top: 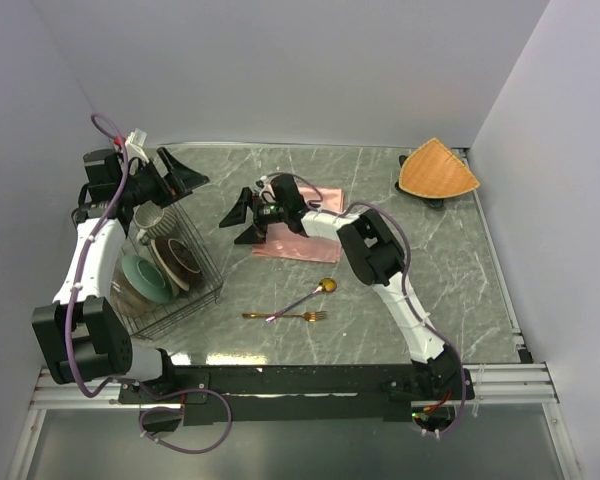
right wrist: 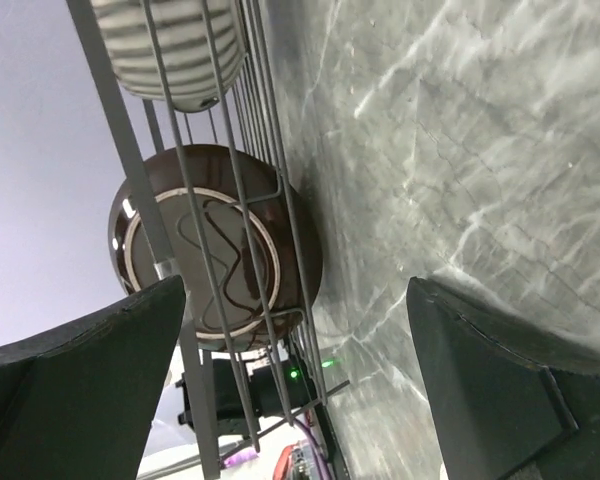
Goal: Fold the napkin into a case and place the utensils inside
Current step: Smooth out the square-folded napkin at the center of the board.
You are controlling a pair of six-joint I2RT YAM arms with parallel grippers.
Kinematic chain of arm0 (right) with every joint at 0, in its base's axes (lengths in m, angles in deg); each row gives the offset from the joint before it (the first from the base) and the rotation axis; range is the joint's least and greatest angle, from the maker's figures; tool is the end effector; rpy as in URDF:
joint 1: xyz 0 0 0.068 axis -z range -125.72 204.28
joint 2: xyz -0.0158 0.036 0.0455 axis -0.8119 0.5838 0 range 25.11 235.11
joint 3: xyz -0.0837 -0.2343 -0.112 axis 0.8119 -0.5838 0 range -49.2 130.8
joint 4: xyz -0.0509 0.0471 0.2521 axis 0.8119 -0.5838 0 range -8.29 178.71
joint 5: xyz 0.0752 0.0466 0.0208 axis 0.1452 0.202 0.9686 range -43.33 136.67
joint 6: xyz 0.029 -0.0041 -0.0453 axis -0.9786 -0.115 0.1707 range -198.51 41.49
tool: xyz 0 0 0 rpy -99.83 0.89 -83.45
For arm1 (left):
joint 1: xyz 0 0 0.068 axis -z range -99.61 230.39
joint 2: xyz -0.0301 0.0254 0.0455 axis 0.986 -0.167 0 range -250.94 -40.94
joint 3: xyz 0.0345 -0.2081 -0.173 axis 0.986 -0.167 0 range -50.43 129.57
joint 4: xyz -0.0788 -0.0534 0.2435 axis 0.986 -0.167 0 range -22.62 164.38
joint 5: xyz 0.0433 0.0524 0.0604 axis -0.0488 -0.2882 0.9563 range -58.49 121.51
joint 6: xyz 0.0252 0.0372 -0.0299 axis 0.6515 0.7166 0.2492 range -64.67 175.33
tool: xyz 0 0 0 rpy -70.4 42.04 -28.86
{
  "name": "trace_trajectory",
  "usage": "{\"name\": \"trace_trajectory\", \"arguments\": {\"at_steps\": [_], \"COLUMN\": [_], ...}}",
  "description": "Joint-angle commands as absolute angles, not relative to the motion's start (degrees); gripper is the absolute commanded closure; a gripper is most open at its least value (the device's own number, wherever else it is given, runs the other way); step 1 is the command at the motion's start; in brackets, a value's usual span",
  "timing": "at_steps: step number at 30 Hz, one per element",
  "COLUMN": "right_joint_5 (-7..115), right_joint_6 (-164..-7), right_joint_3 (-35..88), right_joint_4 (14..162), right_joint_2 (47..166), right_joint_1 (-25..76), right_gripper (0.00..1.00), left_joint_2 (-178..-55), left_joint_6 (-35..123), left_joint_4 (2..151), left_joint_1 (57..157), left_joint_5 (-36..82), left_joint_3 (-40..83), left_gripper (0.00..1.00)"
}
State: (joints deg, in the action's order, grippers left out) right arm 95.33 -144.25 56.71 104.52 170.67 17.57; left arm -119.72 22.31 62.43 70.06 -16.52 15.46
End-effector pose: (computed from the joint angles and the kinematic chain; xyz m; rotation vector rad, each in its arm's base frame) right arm 0.4281 0.3526 0.1132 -0.0807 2.4340 1.8477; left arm 0.3093 0.0294 0.3352 -0.2025 2.0005 -1.0878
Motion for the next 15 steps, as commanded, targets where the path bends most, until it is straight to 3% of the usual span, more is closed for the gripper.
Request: {"name": "trace_trajectory", "arguments": {"at_steps": [1, 8, 15], "right_joint_5": [95.54, 94.48, 95.53], "right_joint_6": [-141.36, -138.47, -133.27], "right_joint_3": [62.23, 66.11, 70.60], "right_joint_4": [104.09, 100.68, 96.27], "right_joint_2": [166.98, 162.66, 167.05], "right_joint_1": [19.30, 28.17, 33.89], "right_gripper": [0.00, 0.00, 0.00], "left_joint_2": [-118.81, -120.65, -122.85], "left_joint_6": [22.63, 22.10, 22.89], "left_joint_4": [64.08, 66.02, 66.20], "left_joint_1": [69.58, 69.66, 70.45], "left_joint_5": [-16.83, -16.13, -15.16], "left_joint_3": [17.16, 17.95, 18.56], "left_gripper": [0.01, 0.01, 0.01]}}
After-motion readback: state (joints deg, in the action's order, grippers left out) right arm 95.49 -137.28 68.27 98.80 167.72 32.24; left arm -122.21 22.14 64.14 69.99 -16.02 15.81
